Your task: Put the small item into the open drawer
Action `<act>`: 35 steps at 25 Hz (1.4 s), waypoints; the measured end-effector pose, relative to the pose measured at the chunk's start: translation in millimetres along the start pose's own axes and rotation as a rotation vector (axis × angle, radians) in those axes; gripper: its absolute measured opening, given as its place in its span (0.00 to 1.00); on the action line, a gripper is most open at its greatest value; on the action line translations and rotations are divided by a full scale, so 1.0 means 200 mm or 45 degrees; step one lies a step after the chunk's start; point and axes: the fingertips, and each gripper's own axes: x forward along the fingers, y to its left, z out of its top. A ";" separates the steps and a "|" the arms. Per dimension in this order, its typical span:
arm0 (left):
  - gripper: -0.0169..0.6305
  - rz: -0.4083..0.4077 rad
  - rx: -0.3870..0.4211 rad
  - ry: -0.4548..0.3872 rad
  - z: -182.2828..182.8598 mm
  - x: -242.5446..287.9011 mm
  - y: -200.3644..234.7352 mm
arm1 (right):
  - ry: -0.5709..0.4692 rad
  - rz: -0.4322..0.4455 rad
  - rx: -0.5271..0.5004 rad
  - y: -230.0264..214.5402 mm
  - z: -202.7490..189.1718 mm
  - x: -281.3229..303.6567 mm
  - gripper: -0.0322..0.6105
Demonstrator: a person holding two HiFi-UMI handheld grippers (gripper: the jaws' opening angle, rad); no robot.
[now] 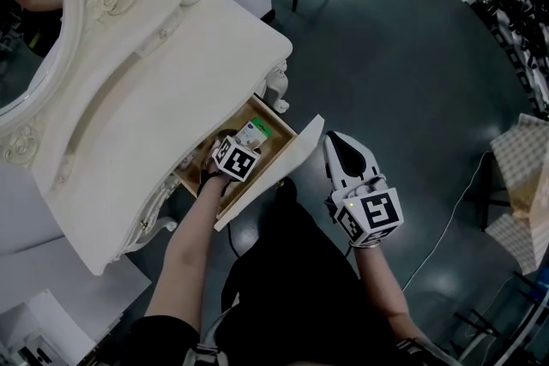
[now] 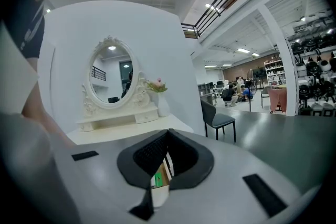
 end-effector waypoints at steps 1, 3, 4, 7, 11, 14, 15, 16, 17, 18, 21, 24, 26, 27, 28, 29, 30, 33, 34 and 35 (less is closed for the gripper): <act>0.57 -0.001 0.005 0.005 0.00 0.00 0.00 | 0.001 0.001 0.000 0.00 0.00 0.00 0.05; 0.58 -0.004 0.010 0.012 -0.01 0.02 -0.01 | 0.003 0.001 0.002 0.00 -0.01 0.00 0.05; 0.58 -0.005 0.009 0.013 -0.01 0.02 -0.01 | 0.003 0.000 0.003 -0.01 -0.01 0.00 0.05; 0.58 -0.008 -0.008 0.015 -0.02 0.02 -0.01 | 0.001 -0.004 0.005 -0.01 0.00 0.00 0.05; 0.60 -0.015 -0.064 0.019 -0.03 0.03 0.01 | 0.002 0.003 0.015 -0.01 -0.01 0.00 0.05; 0.62 0.018 -0.081 -0.001 -0.02 0.01 0.02 | 0.012 0.015 0.018 0.00 -0.02 0.01 0.05; 0.62 0.029 -0.086 -0.018 0.00 -0.01 0.03 | 0.012 0.020 0.017 0.00 -0.02 0.01 0.05; 0.62 0.036 -0.091 -0.042 0.02 -0.03 0.03 | 0.011 0.024 0.015 0.01 -0.02 0.02 0.05; 0.62 0.037 -0.094 -0.070 0.04 -0.05 0.03 | 0.008 0.029 0.012 0.02 -0.01 0.03 0.05; 0.61 0.039 -0.096 -0.103 0.06 -0.09 0.02 | 0.005 0.034 0.009 0.03 -0.01 0.03 0.05; 0.57 0.050 -0.120 -0.235 0.16 -0.23 0.02 | -0.010 0.057 -0.003 0.05 0.01 0.05 0.05; 0.54 0.074 -0.126 -0.373 0.26 -0.42 0.01 | -0.024 0.081 -0.014 0.08 0.03 0.05 0.05; 0.53 0.117 -0.116 -0.463 0.32 -0.54 0.02 | -0.032 0.095 -0.021 0.10 0.04 0.05 0.05; 0.50 0.144 -0.123 -0.513 0.35 -0.60 0.03 | -0.035 0.102 -0.026 0.11 0.05 0.05 0.05; 0.48 0.173 -0.137 -0.565 0.37 -0.67 0.05 | -0.038 0.108 -0.031 0.12 0.05 0.06 0.05; 0.45 0.201 -0.153 -0.613 0.40 -0.73 0.06 | -0.042 0.115 -0.035 0.13 0.06 0.06 0.05; 0.43 0.229 -0.170 -0.655 0.41 -0.79 0.08 | -0.048 0.122 -0.039 0.14 0.07 0.06 0.05; 0.36 0.308 -0.217 -0.762 0.44 -0.96 0.12 | -0.067 0.139 -0.046 0.17 0.10 0.05 0.05; 0.34 0.330 -0.234 -0.796 0.44 -1.02 0.13 | -0.074 0.145 -0.049 0.18 0.11 0.05 0.05; 0.32 0.348 -0.253 -0.829 0.43 -1.07 0.15 | -0.081 0.153 -0.054 0.20 0.12 0.05 0.05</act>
